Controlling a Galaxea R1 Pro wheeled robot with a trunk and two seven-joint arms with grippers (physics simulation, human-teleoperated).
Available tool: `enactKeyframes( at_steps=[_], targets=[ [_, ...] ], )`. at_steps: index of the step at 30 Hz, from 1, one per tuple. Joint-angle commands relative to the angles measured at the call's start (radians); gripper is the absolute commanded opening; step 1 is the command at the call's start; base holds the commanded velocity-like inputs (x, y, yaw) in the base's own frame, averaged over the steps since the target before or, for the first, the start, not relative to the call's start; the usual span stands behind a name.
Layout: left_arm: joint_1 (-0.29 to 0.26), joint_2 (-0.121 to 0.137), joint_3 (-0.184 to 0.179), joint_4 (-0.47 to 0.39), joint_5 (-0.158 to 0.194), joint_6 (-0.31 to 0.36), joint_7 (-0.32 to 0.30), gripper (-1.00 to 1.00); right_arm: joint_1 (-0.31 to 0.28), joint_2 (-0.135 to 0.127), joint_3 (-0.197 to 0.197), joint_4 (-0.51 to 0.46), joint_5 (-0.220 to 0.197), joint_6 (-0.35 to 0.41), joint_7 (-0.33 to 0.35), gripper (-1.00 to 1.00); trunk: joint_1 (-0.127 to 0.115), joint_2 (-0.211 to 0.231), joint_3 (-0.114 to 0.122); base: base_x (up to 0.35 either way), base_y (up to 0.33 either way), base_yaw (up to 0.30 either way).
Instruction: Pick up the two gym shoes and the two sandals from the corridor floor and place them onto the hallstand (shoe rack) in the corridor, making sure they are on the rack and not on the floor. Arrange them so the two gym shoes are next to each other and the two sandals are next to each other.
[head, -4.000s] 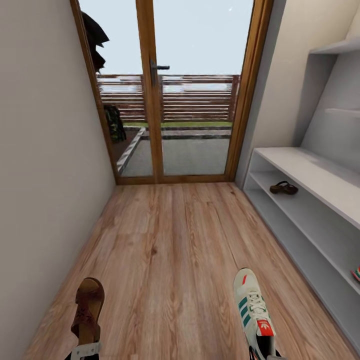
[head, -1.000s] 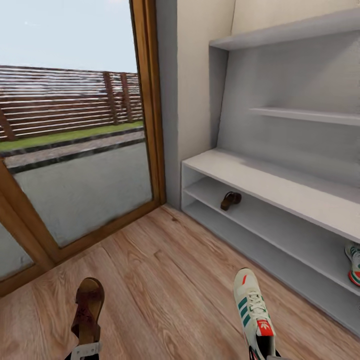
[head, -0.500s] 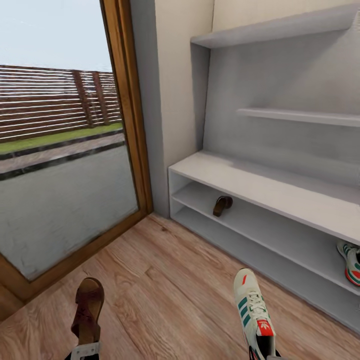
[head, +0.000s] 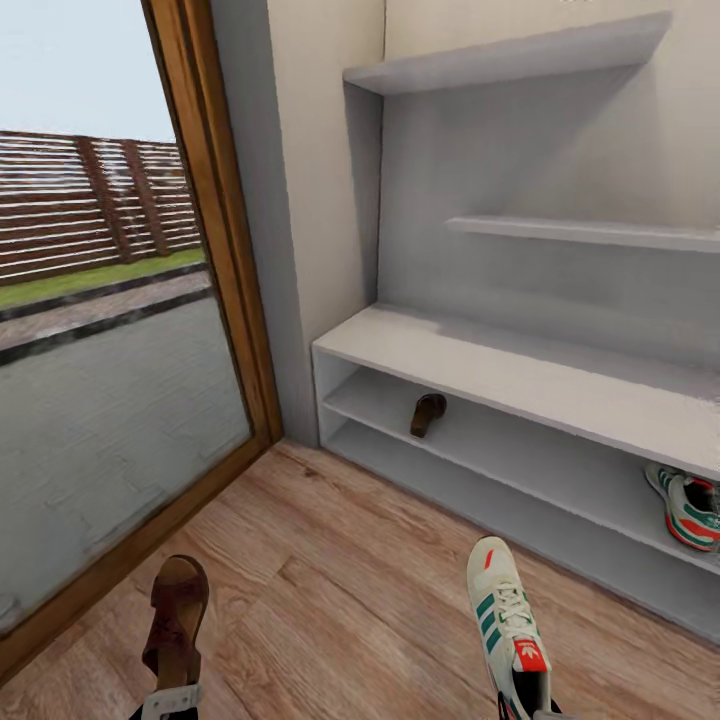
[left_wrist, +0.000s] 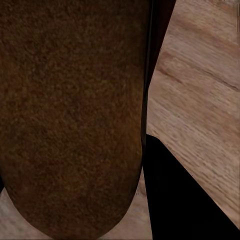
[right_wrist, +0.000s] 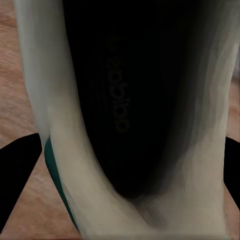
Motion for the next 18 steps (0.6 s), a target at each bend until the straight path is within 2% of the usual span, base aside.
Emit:
enactKeyframes(
  at_steps=[1,7,18],
  targets=[
    [-0.001,-0.001,0.009,0.000,-0.013,-0.004,-0.005,-1.00,-0.001,-0.001,0.008,0.001,-0.006,-0.003,-0.006,-1.00,0.000,0.000,-0.001,0.020,0.227,-0.262],
    [-0.001,-0.001,0.009,0.000,-0.014,-0.005,-0.006,-1.00,-0.001,-0.001,0.008,0.000,-0.006,-0.003,-0.006,-1.00,0.000,0.000,-0.001,-0.022,0.189,-0.262],
    [-0.001,-0.001,0.009,0.000,-0.014,-0.005,-0.006,-1.00,-0.001,-0.001,0.008,0.000,-0.006,-0.003,-0.006,-1.00,0.000,0.000,-0.001,-0.012,0.022,-0.262]
  ],
)
